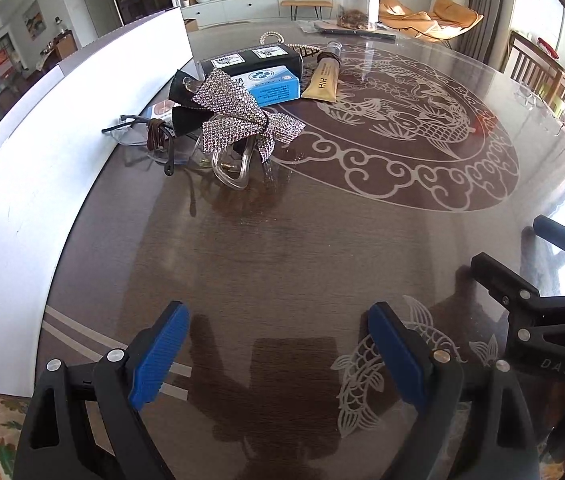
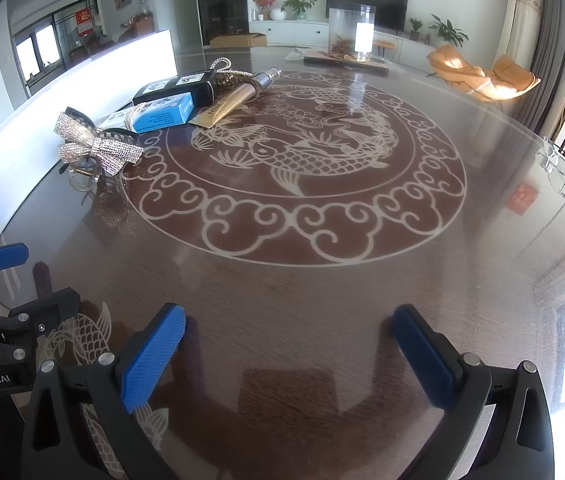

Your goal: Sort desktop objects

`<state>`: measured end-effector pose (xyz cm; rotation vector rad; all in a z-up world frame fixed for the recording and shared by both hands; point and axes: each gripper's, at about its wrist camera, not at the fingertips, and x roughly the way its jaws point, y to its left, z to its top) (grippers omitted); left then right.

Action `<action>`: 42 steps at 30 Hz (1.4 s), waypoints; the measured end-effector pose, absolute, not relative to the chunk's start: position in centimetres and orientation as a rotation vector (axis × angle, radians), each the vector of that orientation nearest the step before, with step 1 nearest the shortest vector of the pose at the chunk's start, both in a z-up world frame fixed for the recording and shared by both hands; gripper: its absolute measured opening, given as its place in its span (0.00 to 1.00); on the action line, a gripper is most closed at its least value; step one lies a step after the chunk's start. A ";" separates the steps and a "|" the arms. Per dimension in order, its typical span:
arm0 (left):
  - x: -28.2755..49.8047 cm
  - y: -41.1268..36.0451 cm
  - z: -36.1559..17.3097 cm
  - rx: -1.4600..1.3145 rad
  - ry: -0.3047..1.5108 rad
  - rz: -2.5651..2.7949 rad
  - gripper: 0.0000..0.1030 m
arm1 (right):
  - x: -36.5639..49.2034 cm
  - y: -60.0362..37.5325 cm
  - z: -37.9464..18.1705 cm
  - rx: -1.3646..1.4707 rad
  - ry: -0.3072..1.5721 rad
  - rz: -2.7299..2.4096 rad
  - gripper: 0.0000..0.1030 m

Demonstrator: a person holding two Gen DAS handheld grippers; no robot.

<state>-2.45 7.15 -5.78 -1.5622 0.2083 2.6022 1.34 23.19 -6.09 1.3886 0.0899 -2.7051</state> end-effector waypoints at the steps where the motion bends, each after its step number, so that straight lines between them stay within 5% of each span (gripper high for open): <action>1: -2.5 7.1 -5.8 -1.563 0.205 2.602 0.89 | 1.3 23.2 -6.1 1.389 0.090 -2.705 1.00; 42: -2.8 5.6 -5.4 -1.550 0.073 2.652 0.89 | 1.3 23.1 -6.1 1.388 0.091 -2.704 1.00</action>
